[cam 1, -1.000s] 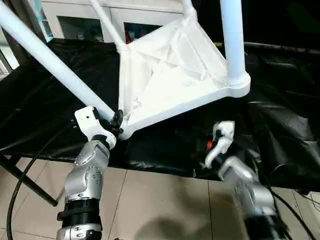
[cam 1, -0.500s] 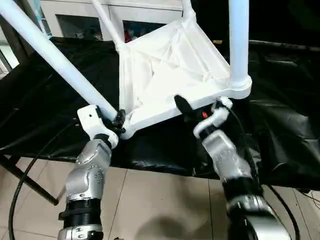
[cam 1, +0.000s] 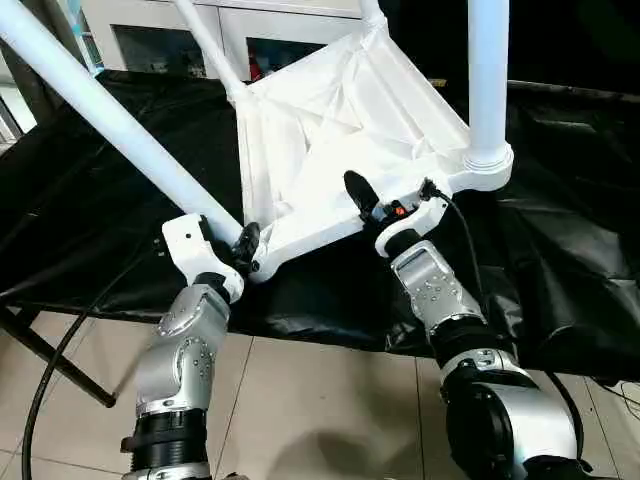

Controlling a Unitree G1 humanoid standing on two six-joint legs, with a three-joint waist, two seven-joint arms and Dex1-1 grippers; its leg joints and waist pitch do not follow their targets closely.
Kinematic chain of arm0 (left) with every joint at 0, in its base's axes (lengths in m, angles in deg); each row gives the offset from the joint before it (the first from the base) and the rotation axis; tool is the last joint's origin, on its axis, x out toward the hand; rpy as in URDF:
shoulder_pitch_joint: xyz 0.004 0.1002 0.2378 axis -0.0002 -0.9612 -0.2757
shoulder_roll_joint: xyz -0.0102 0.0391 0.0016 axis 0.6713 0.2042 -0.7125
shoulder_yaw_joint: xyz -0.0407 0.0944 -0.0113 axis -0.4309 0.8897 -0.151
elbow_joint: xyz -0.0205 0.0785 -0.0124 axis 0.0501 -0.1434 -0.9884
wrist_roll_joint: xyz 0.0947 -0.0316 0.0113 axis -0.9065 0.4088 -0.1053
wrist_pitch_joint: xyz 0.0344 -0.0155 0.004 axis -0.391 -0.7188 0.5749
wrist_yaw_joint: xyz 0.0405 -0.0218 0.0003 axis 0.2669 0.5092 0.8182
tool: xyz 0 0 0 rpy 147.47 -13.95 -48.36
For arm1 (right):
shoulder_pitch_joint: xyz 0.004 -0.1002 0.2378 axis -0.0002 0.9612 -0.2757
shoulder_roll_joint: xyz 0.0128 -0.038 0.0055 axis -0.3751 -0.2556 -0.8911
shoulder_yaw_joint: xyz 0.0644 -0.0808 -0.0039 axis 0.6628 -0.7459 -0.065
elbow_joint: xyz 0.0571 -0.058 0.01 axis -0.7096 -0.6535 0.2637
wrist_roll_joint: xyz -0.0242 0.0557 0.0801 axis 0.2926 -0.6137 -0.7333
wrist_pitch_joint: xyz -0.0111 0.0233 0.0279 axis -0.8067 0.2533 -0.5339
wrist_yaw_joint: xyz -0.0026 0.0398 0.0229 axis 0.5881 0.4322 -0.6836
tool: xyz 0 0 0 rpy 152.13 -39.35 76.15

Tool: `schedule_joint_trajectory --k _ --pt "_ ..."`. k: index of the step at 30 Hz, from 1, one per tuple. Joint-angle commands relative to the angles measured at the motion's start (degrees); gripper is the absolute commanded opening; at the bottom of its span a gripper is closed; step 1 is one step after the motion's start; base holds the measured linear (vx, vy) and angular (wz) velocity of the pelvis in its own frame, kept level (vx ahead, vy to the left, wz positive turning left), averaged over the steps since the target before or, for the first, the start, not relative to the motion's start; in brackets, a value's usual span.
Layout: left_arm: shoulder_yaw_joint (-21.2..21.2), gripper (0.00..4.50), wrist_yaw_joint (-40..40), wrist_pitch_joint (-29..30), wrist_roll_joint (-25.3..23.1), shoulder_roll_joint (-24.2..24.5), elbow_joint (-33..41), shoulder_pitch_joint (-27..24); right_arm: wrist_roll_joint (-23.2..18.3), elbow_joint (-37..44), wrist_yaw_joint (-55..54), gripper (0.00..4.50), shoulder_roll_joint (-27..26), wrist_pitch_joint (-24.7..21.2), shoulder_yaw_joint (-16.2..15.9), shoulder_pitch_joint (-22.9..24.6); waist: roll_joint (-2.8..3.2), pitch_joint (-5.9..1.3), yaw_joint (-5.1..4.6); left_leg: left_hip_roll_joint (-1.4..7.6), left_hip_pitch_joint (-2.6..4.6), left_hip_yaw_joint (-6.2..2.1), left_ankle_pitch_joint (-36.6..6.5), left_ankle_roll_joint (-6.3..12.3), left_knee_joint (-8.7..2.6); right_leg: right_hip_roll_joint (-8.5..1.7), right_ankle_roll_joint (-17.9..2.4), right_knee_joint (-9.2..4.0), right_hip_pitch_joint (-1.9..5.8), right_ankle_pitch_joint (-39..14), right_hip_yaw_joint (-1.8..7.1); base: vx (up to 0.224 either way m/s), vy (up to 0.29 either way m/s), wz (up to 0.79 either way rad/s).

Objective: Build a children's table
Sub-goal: Flip table

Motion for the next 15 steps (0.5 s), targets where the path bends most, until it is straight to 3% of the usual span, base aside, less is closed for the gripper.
schedule_joint_trajectory --k 1,9,15 --pt "1.3 2.13 1.7 1.8 3.5 -1.7 -0.7 -1.0 0.9 -1.5 0.8 3.86 0.2 0.3 0.4 -2.0 -0.83 -4.10 0.32 1.60 -0.01 0.11 6.0 9.17 -3.08 -3.61 -17.3 -2.32 3.48 8.4 1.48 0.000 0.000 0.00" --pt "0.8 2.13 1.7 1.8 3.0 -1.6 -0.5 -1.0 1.2 -4.9 -0.7 3.14 1.4 2.3 1.8 -3.5 -0.75 -4.06 0.36 1.67 0.11 0.17 5.2 9.43 -3.04 -3.62 -17.7 -2.41 3.36 7.2 1.45 0.000 0.000 0.00" --pt "1.0 2.13 1.6 1.4 2.3 -1.4 -1.2 -0.7 2.0 -5.4 -1.3 2.69 2.0 3.7 2.5 -4.3 -0.58 -4.37 0.56 1.61 0.07 0.10 7.9 10.60 -2.64 -3.53 -18.2 -1.95 3.30 10.5 1.40 0.000 0.000 0.00"
